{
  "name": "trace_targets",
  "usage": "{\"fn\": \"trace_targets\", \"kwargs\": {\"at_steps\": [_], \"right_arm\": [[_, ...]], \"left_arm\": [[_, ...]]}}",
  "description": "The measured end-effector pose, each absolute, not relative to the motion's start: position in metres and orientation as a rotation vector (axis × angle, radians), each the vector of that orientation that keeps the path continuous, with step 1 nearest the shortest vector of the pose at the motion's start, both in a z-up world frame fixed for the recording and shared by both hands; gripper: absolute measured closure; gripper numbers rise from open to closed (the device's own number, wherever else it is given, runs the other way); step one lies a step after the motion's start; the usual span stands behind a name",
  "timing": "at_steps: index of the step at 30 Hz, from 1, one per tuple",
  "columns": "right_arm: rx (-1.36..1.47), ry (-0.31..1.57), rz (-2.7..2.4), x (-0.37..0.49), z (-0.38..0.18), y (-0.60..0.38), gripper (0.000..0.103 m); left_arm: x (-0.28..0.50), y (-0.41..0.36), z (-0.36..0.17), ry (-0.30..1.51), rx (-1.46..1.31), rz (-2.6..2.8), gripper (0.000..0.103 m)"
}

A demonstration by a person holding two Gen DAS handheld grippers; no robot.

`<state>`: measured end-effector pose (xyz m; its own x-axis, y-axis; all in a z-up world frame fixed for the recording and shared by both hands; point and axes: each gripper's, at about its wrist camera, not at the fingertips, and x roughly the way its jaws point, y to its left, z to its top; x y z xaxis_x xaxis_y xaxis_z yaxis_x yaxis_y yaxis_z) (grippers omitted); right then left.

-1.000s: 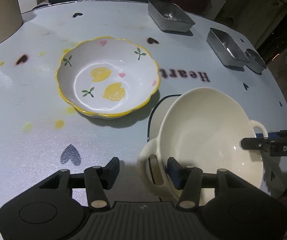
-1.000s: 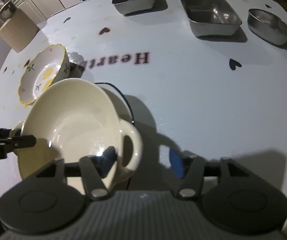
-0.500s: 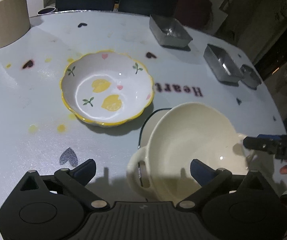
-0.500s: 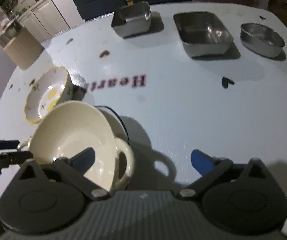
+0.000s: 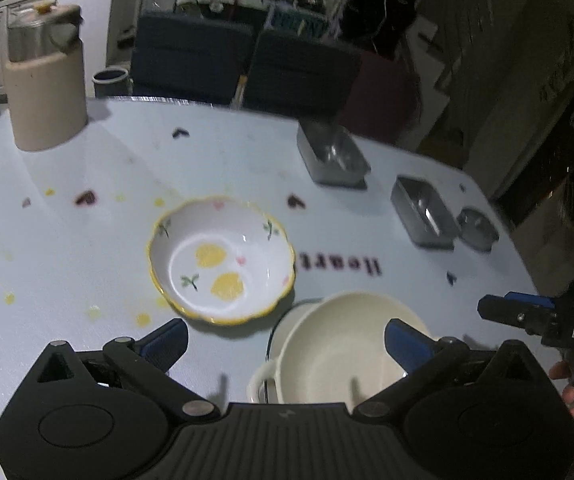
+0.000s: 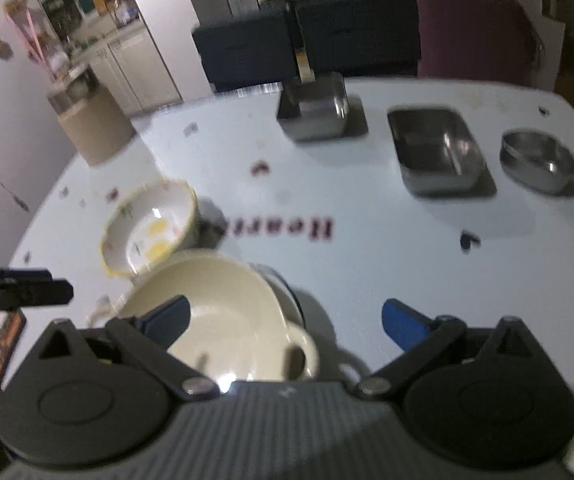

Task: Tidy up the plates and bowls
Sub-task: 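Move both grippers to the rim of the yellow-rimmed lemon bowl, then close the left gripper on the lemon bowl rim while the right gripper grips it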

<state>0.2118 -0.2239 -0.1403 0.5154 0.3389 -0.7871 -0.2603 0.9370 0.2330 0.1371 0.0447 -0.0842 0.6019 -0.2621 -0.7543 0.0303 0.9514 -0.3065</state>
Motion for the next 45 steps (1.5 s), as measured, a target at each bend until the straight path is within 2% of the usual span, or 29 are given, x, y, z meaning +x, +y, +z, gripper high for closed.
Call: {"fn": "trace_targets", "kwargs": {"at_steps": [10,18,22,24,26,28,34,37,45], "right_arm": [[0.118,0.787,0.342,0.228,-0.110,-0.204,0.000],[0.186,0.826,0.390,0.259,-0.108,-0.170,0.003],[0.223,0.855,0.386,0.277,-0.112,-0.150,0.016],[0.235,0.873,0.413,0.286,-0.118,-0.141,0.027],[0.247,0.899,0.409,0.294,-0.123,-0.131,0.042],[0.262,0.930,0.408,0.302,-0.131,-0.123,0.052],[0.261,0.993,0.396,0.318,-0.153,-0.105,0.056],[0.211,1.047,0.431,0.319,-0.166,-0.102,0.075],[0.147,1.103,0.452,0.324,-0.190,-0.096,0.075]], "left_arm": [[0.144,0.078,-0.061,0.777,-0.350,-0.047,0.002],[0.167,0.093,-0.072,0.795,-0.370,0.017,0.031],[0.183,0.092,-0.085,0.826,-0.358,0.040,0.036],[0.190,0.093,-0.092,0.842,-0.368,0.052,0.039],[0.197,0.094,-0.100,0.859,-0.369,0.064,0.041],[0.204,0.093,-0.108,0.874,-0.339,0.081,0.043],[0.221,0.103,-0.129,0.922,-0.352,0.128,0.049],[0.227,0.107,-0.139,0.953,-0.350,0.138,0.054],[0.235,0.115,-0.161,1.024,-0.376,0.124,0.069]]}}
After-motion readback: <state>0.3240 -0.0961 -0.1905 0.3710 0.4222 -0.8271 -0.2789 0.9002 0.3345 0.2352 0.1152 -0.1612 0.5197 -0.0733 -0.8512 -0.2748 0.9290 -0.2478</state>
